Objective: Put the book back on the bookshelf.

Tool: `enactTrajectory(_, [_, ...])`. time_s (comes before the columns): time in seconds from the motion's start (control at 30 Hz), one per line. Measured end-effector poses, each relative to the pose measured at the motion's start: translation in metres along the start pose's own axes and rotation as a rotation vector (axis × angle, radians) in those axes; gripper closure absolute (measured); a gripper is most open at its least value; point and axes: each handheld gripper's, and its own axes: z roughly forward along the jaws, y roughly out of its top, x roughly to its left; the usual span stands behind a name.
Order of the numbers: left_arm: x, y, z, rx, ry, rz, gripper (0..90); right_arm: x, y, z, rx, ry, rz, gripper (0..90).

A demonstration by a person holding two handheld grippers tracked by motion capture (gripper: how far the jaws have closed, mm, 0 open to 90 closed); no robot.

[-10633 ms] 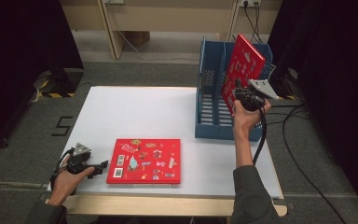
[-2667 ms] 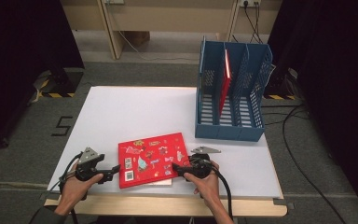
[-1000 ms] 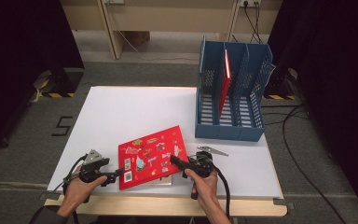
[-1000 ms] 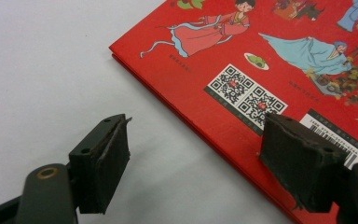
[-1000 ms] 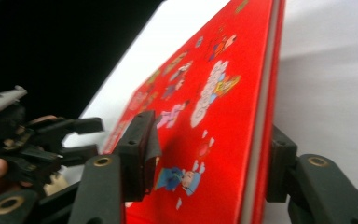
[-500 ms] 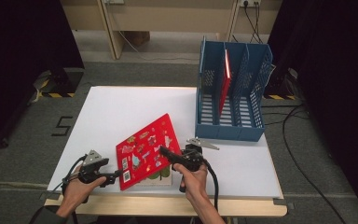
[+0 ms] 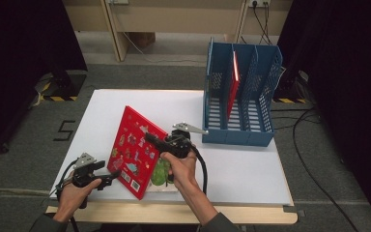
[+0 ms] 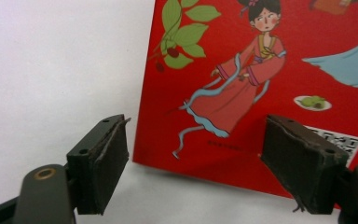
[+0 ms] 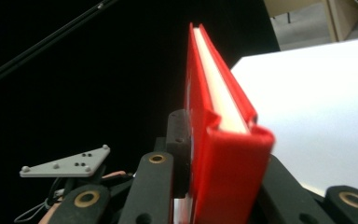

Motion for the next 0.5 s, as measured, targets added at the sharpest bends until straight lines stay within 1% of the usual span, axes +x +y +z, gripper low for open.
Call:
enactTrajectory(0.1, [-0.001,0.0,-0.001,-0.009,-0.002,0.001,21.0,0.006,0.006,0.004,0.008,0.007,-0.025,79.4])
enactTrajectory(0.23, [-0.001,0.001,-0.002,-0.022,-0.004,-0.003,21.3,0.012,0.016,0.004,-0.004,0.018,-0.044,79.4])
enactTrajectory(0.27, [-0.001,0.001,-0.001,-0.024,-0.007,-0.003,21.3,0.014,0.022,0.004,-0.012,0.009,-0.074,79.3])
enactTrajectory(0.37, [-0.001,0.001,-0.001,-0.02,-0.008,0.0,21.4,0.018,0.036,-0.001,-0.026,-0.016,-0.139,78.8])
enactTrajectory(0.43, [-0.001,0.0,0.0,-0.023,-0.008,-0.001,21.3,0.019,0.046,-0.007,-0.034,-0.052,-0.194,78.8])
enactTrajectory(0.47, [0.0,0.0,0.0,-0.019,-0.009,-0.001,21.3,0.018,0.051,-0.01,-0.034,-0.063,-0.213,78.6])
enactTrajectory(0.5, [0.0,0.0,0.0,-0.018,-0.008,-0.001,21.4,0.016,0.055,-0.012,-0.049,-0.07,-0.213,78.5])
